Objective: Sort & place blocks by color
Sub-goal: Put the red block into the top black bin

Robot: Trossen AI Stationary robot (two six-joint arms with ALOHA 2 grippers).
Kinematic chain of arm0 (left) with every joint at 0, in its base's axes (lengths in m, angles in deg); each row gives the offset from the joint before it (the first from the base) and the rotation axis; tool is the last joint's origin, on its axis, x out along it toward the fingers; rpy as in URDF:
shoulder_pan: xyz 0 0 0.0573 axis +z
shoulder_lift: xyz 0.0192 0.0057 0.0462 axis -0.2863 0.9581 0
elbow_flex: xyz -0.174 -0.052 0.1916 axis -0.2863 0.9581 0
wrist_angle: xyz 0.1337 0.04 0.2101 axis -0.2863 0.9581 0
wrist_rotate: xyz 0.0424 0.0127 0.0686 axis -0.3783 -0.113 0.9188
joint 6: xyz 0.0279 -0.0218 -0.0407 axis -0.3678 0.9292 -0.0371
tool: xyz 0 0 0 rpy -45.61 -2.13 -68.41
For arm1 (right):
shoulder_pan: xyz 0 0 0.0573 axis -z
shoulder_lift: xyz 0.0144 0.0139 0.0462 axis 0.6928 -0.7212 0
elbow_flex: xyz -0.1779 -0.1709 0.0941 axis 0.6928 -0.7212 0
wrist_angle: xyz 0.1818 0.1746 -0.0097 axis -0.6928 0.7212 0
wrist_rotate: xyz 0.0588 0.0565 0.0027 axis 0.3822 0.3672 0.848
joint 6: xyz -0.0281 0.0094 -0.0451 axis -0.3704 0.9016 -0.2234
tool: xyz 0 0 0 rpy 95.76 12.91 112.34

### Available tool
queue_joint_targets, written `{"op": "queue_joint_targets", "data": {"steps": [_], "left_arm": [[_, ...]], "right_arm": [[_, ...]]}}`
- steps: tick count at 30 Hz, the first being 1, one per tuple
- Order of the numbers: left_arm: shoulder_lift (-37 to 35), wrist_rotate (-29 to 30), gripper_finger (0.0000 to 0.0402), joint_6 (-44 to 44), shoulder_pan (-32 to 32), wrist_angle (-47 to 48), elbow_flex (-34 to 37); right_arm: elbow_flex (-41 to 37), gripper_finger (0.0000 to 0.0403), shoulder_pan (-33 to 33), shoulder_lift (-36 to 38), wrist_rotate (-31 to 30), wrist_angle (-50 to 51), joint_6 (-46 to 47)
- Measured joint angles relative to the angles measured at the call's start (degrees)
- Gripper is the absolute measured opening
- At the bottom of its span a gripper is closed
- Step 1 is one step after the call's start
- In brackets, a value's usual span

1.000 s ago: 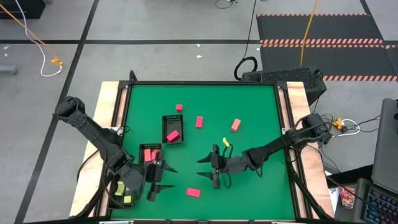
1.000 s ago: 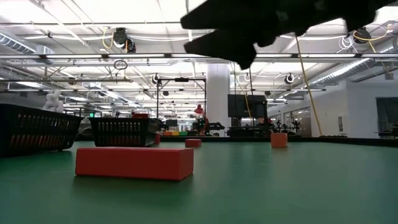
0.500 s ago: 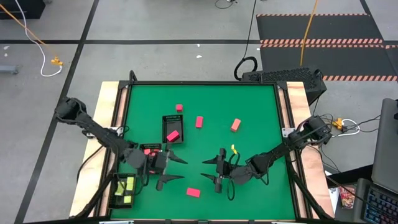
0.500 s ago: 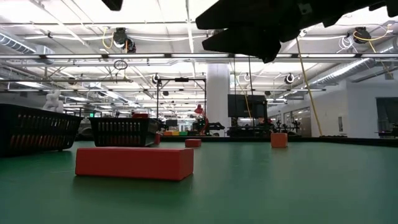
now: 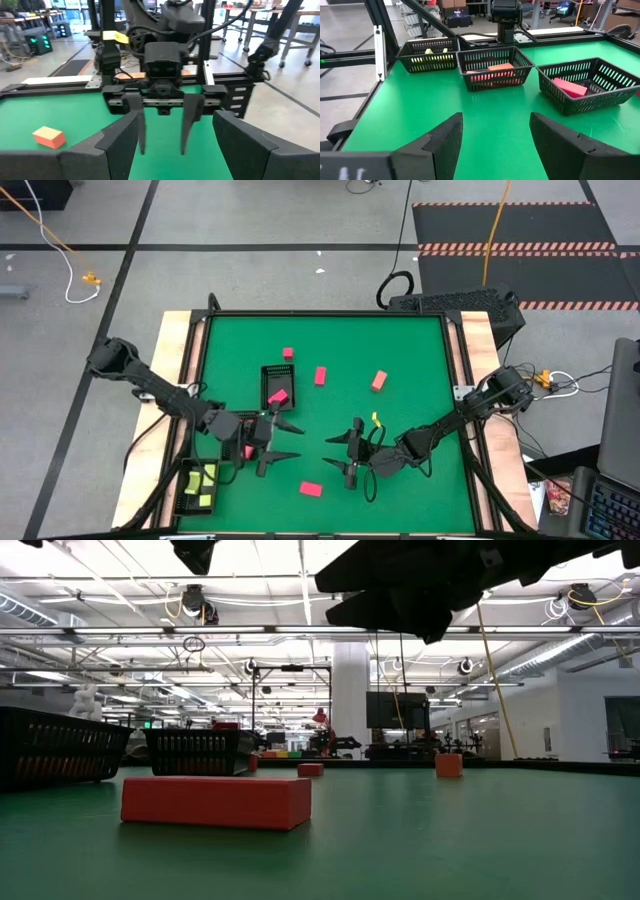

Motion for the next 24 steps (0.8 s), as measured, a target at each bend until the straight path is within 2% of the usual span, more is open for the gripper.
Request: {"op": "queue_joint_targets", "data": {"steps": [3,5,7,10,12,15,20,24], "left_arm": [[0.0,-0.1,0.0255,-1.5,2.1,0.2,0.0],[0.0,-2.3,0.0255,-2.7,4.2,0.2,0.0],[0.0,-7.7,0.0255,-2.5,7.1,0.5,0.0],[0.0,-16.3,0.0255,0.7,10.9,2.8,0.0],[0.0,-19.3,0.0255,1.5,12.3,5.0,0.0],[0.0,-19.5,0.0255,0.3,13.0,6.7,0.0],[-1.9,-19.5,0.0255,-2.6,15.1,6.6,0.0],[-5.8,-19.4,0.0255,-0.3,17.6,9.5,-0.5]], "right_arm": [[0.0,0.0224,0.3,0.0,0.0,0.0,-0.6],[0.0,0.0224,0.8,0.0,0.0,0.3,-0.7],[0.0,0.0224,1.2,0.0,0.0,1.3,-0.8],[1.8,0.0224,1.3,0.0,0.1,8.0,0.1],[4.6,0.0224,1.3,0.0,1.4,14.1,1.8],[10.0,0.0224,1.2,0.0,4.7,24.7,5.5],[18.4,0.0224,1.1,-1.6,5.7,40.2,6.9],[22.8,0.0224,1.8,-3.4,5.9,44.9,7.0]]}}
